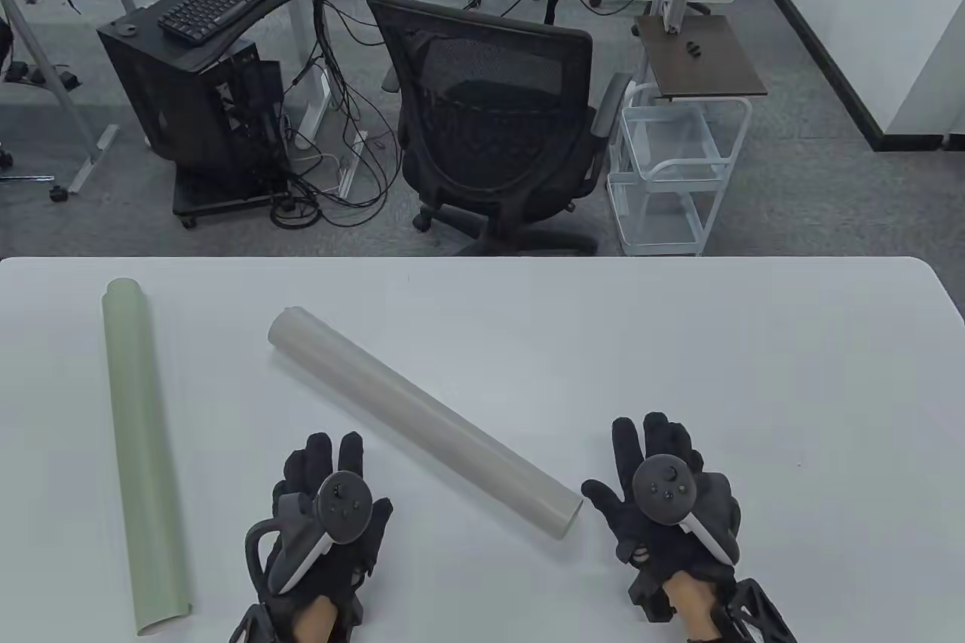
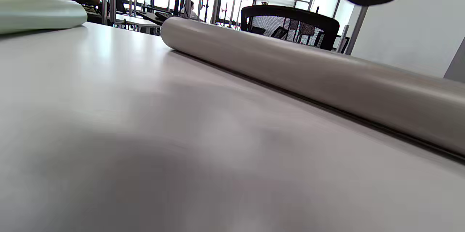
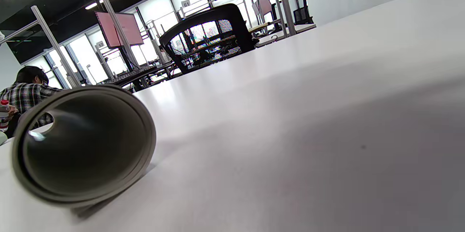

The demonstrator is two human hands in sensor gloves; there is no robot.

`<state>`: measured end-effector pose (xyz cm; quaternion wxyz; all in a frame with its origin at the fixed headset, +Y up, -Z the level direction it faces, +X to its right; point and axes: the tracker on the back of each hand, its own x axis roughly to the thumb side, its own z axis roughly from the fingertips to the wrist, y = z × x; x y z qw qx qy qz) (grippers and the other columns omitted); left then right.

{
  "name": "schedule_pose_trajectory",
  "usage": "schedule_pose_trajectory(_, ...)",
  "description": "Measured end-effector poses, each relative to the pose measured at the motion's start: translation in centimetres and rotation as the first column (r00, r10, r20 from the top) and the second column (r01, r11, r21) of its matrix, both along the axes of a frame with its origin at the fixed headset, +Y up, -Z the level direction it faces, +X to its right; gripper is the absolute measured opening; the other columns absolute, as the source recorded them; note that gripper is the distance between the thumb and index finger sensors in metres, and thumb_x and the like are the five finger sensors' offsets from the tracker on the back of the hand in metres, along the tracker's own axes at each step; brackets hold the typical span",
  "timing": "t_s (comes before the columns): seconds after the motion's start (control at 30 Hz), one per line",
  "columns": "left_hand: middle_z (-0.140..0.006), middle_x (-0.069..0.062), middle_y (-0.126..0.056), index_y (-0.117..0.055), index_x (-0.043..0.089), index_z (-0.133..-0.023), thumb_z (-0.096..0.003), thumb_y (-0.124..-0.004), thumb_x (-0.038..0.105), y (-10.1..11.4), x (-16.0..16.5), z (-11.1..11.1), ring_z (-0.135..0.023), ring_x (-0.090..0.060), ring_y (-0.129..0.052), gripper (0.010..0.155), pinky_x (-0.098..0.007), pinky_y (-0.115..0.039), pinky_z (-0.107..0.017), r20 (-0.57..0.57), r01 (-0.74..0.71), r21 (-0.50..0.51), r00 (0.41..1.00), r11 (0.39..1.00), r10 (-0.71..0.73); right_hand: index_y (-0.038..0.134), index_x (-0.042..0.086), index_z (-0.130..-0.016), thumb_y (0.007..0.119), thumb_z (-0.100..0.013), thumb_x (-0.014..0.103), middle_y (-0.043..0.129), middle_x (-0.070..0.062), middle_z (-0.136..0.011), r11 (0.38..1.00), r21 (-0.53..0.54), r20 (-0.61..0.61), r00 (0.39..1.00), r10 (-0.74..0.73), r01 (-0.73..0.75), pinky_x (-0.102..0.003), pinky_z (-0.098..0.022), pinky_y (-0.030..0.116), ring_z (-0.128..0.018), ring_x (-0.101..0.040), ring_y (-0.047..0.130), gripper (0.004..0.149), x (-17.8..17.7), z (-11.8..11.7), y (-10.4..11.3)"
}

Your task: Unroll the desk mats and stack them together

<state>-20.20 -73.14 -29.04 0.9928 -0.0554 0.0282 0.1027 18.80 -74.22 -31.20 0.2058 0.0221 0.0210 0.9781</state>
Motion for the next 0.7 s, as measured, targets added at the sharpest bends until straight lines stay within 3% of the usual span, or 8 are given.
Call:
schedule_pose_trajectory(0.23, -0.114, -0.014, -0.007, -0.017, 0.031, -0.102, -0.0414, -0.067, 0.057, -0.85, 0.14, -0.57, -0.104, -0.05, -0.023, 0.083, -0.066, -0.03, -0.072, 0.01, 0.014, -0.034, 1.0, 0.999, -0.014, 0.019, 0.027, -0.108, 0.058, -0.042, 0.065, 0.0, -0.015, -0.112, 1.0, -0.021, -0.025, 1.0, -0.011, 0.01, -0.067, -0.07, 0.016, -0.102, -0.05, 0.005, 0.086, -0.43, 0.01, -0.16)
schedule_pose_trajectory(0.7, -0.113, -0.015, -0.007, -0.017, 0.031, -0.102, -0.0414, -0.068, 0.056, -0.43, -0.26, -0.25, -0.103, -0.05, -0.024, 0.083, -0.067, -0.031, -0.072, 0.003, -0.022, -0.012, 1.0, 1.0, 0.022, 0.02, 0.027, -0.108, 0.058, -0.042, 0.065, 0.001, -0.015, -0.112, 0.998, -0.053, -0.038, 0.999, 0.013, -0.015, -0.067, -0.07, 0.016, -0.102, -0.05, 0.006, 0.086, -0.75, -0.27, -0.88)
